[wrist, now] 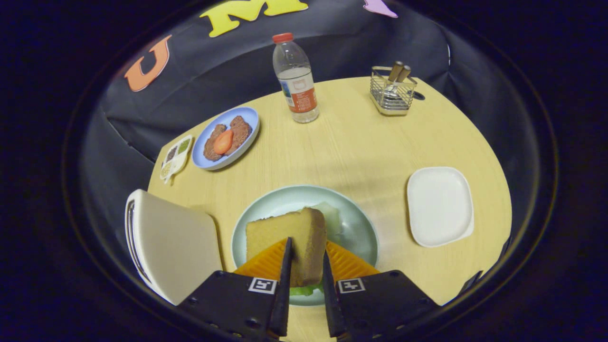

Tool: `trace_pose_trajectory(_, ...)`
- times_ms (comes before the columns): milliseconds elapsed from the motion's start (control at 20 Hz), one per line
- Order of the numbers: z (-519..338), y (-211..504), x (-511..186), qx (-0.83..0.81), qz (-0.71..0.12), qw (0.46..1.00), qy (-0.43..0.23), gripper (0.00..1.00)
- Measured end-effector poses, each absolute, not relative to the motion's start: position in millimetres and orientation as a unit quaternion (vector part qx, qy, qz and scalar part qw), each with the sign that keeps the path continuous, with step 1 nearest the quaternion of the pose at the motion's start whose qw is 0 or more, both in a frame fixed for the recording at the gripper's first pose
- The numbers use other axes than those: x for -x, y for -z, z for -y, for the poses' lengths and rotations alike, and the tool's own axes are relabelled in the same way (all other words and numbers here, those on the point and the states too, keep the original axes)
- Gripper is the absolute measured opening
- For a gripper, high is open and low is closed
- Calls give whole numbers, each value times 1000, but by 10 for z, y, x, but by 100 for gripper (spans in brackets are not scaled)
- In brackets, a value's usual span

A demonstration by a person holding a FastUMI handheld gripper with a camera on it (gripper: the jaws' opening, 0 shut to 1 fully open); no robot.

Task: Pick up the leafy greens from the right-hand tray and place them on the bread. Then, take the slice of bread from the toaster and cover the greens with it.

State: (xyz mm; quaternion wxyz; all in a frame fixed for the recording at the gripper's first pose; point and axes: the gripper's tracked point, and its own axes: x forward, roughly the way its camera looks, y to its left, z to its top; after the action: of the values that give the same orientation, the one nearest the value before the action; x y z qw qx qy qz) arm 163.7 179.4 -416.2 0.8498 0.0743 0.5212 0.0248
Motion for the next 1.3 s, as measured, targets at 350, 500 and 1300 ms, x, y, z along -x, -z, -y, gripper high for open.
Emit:
trace_pose_trajectory(350,-1589,4249,-1699,1,-511,859,-13,66)
trace_pose_trajectory(500,-1541,4177,-1695,43,-496,867,-18,73)
trace_pose_trajectory(1300,-1423,2057,-816,38,-231,962,-139,94)
